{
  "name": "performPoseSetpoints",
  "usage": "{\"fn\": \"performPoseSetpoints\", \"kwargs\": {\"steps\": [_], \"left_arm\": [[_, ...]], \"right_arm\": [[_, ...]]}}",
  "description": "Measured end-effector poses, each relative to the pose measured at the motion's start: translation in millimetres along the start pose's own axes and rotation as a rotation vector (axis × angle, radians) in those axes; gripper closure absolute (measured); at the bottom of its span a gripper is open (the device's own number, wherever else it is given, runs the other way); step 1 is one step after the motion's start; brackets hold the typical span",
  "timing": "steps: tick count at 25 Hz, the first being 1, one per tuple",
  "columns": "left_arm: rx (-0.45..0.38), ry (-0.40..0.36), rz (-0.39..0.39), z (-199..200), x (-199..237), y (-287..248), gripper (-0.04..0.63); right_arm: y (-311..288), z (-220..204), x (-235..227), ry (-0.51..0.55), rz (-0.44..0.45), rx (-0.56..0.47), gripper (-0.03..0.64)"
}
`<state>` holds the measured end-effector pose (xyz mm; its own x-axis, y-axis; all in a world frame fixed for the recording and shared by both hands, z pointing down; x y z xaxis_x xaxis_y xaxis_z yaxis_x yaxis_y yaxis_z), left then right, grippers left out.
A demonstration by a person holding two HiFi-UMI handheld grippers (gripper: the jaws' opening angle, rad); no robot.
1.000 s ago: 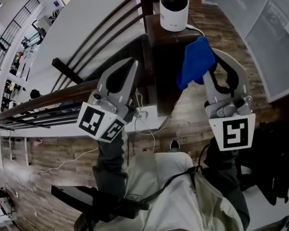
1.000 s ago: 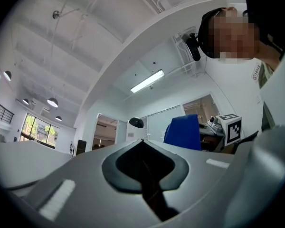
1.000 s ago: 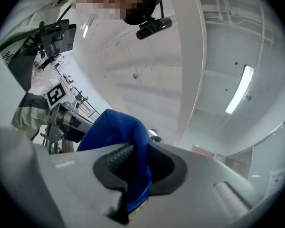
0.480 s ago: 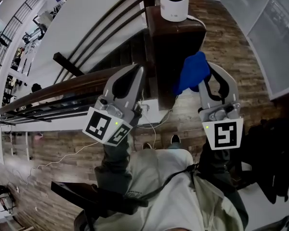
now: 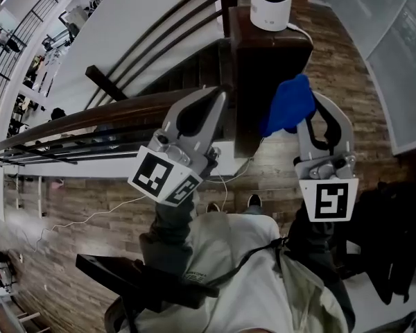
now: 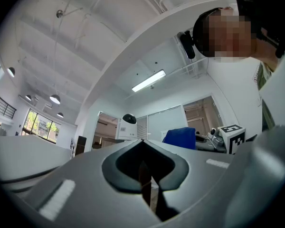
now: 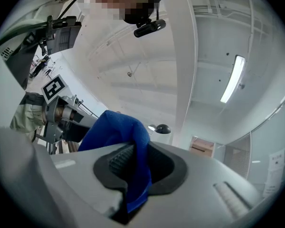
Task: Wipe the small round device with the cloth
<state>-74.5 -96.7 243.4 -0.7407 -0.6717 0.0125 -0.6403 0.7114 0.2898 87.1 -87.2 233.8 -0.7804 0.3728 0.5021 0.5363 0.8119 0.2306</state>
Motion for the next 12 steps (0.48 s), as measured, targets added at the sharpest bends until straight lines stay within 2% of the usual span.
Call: {"fn": "performPoseSetpoints", "kwargs": {"steps": [12], "left_arm": [[0.004, 0.002, -0.02, -7.6, 3.0, -3.2, 0.594]], "right_arm": [[-2.8, -1.5, -1.0, 0.019, -0.02, -0.022, 0.561]]}}
Point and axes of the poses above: the fingertips, and each gripper's own axes: y backward along the fingers, x to its left, z out of its top, the point moved 3 cm from there along y, backward along the fingers, and after that the axes turned 1 degree about -z, right-handed, at the moved point
